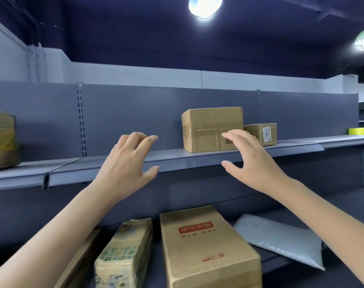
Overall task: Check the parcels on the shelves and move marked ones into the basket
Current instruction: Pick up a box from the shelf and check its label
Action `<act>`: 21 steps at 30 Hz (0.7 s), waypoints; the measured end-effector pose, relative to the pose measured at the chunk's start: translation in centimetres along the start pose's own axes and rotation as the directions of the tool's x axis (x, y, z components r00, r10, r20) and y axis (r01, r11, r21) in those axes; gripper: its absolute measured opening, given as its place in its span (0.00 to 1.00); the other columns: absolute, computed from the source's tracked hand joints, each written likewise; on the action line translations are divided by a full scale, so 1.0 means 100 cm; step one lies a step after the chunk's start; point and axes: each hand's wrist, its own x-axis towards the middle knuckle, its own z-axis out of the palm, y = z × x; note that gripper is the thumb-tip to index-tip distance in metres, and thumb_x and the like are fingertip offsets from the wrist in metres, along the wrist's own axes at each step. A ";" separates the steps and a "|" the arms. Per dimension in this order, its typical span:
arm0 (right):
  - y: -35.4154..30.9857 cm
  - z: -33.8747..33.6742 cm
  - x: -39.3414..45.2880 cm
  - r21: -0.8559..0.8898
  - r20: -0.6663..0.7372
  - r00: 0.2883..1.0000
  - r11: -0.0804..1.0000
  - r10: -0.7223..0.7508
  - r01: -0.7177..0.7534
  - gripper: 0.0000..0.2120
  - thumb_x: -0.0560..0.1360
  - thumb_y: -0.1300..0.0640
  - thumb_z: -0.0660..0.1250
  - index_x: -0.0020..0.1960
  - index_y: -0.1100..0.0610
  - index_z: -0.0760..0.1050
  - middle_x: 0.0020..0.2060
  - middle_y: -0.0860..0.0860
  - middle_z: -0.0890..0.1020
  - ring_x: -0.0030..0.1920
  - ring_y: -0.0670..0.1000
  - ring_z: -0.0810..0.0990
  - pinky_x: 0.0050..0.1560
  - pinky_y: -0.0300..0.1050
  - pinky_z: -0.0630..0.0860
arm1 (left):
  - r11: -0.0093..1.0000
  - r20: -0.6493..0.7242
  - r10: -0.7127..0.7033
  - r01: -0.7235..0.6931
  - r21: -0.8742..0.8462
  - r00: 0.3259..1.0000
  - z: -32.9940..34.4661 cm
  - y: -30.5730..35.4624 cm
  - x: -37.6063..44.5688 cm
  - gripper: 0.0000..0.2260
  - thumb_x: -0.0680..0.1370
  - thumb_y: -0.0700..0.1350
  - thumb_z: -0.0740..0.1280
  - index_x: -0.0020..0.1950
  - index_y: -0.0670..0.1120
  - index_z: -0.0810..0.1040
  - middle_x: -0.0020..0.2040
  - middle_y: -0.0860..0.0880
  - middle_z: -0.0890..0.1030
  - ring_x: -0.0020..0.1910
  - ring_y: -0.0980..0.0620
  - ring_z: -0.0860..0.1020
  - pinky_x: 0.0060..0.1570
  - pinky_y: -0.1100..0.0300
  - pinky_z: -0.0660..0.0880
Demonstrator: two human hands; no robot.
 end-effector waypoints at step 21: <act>0.179 0.038 0.090 0.099 0.086 0.962 0.958 0.261 -0.268 0.31 0.74 0.56 0.65 0.73 0.57 0.56 0.69 0.54 0.66 0.69 0.55 0.63 0.67 0.51 0.64 | 0.946 0.201 -0.306 0.320 -0.044 0.931 0.130 0.059 0.157 0.23 0.75 0.46 0.63 0.69 0.44 0.64 0.63 0.42 0.70 0.63 0.41 0.65 0.60 0.51 0.66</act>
